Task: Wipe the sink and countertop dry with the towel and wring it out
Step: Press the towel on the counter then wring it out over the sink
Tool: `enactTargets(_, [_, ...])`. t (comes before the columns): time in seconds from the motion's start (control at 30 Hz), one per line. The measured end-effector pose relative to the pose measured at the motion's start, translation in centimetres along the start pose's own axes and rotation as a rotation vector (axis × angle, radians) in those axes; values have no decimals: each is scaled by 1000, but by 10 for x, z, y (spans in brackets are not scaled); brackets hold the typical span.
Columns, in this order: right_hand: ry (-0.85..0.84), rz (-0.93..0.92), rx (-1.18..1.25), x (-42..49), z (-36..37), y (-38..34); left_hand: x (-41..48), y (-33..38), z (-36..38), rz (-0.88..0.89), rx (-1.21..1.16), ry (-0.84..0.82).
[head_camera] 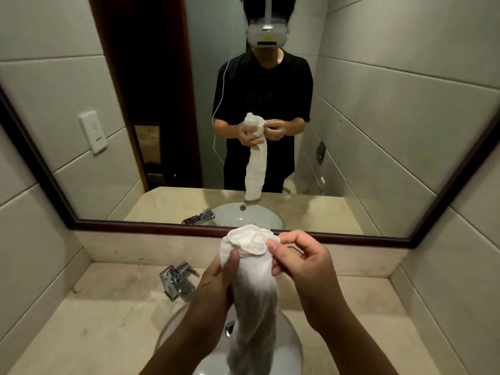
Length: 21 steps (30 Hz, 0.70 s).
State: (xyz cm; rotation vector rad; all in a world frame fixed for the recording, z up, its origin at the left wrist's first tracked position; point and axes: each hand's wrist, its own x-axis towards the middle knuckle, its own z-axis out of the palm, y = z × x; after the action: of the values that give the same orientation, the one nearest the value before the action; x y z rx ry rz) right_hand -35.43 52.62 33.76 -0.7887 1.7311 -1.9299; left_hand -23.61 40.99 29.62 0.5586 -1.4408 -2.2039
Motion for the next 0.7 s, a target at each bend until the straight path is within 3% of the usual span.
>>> enactTargets(0.1, [41, -49, -24, -1, -8, -3, 1, 6, 6, -7, -26, -14])
enactTargets(0.23, [-22, -39, -56, 4, -12, -16, 1, 20, 7, 13, -46, 73])
enactTargets(0.37, [-114, -62, -45, 12, -5, -31, 4, 28, -2, 35, -24, -3])
enactTargets(0.5, [-172, -82, -4, 17, 3, -42, 5, 35, -16, 32, 29, 27])
enactTargets(0.7, [-83, -100, -24, 25, 6, -51, 2, 49, -32, 48, 183, -6])
